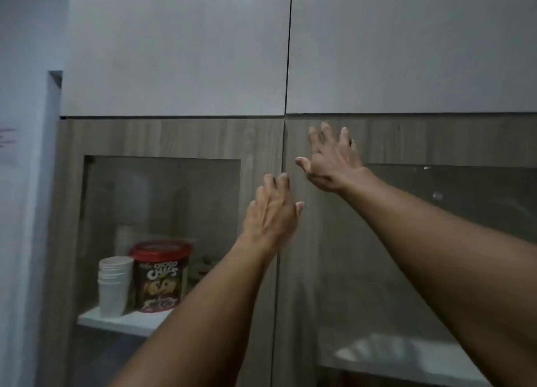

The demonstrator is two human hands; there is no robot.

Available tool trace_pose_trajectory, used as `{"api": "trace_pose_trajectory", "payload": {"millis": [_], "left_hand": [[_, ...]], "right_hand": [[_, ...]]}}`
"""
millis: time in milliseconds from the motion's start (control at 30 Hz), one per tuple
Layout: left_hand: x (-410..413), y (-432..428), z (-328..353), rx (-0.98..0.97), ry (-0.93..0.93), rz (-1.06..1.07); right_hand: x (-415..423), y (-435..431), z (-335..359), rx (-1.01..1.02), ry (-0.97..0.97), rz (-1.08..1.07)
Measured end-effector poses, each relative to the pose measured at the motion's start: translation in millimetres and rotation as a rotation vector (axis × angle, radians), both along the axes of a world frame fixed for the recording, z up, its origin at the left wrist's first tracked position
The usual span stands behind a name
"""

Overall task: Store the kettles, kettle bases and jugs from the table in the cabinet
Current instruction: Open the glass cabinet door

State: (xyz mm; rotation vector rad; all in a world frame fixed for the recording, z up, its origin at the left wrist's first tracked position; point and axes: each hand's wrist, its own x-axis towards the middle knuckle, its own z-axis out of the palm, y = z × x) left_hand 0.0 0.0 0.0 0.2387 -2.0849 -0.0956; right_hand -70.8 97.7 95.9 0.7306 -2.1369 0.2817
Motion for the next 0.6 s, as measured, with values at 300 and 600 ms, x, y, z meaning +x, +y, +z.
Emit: {"api": "trace_pose_trajectory", "payload": {"millis": [300,600], "left_hand": [[-59,-42,13,0.128,-0.061,-0.121],[-34,-32,-5,0.210,-0.094,-0.215]], "right_hand": [[-49,-44,16,-0.038,0.085,-0.085],[-5,-37,43,-0.098,0.050,-0.064]]}}
